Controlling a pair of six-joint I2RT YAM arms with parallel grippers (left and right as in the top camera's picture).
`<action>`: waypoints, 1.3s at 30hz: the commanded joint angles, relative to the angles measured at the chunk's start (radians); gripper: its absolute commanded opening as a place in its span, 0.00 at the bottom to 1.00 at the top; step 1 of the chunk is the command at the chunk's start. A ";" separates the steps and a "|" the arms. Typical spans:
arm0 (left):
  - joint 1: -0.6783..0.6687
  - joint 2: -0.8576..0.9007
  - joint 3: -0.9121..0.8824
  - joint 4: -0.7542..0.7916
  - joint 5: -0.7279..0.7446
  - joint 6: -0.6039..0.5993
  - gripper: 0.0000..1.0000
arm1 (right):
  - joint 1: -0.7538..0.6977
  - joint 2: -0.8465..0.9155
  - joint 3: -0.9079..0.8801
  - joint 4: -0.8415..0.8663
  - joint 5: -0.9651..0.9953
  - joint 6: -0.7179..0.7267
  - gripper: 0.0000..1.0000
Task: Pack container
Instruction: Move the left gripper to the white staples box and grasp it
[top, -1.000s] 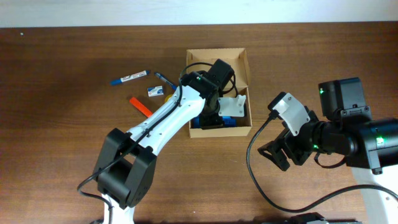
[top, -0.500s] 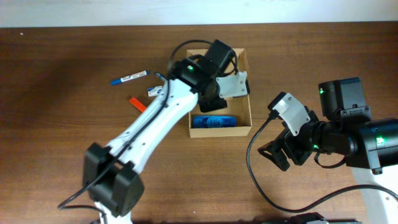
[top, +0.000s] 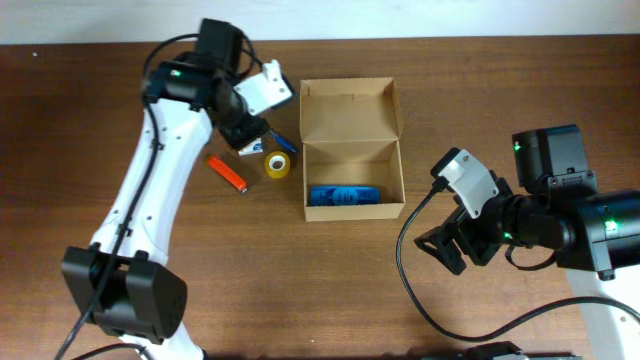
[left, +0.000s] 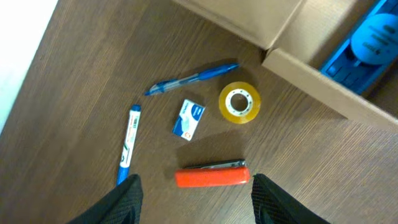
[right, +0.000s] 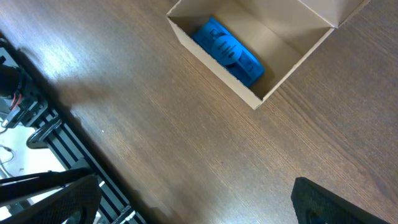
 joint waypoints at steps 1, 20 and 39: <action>0.035 0.048 0.018 -0.003 0.078 0.047 0.56 | -0.001 -0.003 -0.004 0.000 -0.009 0.007 0.99; 0.060 0.365 0.018 0.117 -0.013 0.185 0.67 | -0.001 -0.003 -0.004 0.000 -0.010 0.007 0.99; 0.102 0.464 0.018 0.201 -0.005 0.245 0.75 | -0.001 -0.003 -0.004 0.000 -0.010 0.007 1.00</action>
